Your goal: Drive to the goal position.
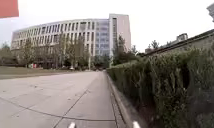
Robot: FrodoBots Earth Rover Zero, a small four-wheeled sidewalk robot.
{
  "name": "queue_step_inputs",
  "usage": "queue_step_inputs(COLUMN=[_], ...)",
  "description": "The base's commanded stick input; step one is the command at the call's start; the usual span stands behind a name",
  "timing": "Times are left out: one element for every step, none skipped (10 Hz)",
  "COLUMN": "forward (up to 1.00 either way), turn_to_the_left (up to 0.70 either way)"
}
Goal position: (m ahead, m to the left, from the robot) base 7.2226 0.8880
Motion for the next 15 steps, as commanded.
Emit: queue_step_inputs(forward=[0.0, 0.0, 0.0, 0.0, 0.32, 0.45, 0.45, 0.45, 0.45, 0.45, 0.45, 0.45, 0.45, 0.45, 0.45], turn_to_the_left=[0.0, 0.0, 0.0, 0.0, 0.0, 0.0, 0.0, 0.0, 0.0, 0.0, 0.0, 0.0, 0.0, 0.12, 0.27])
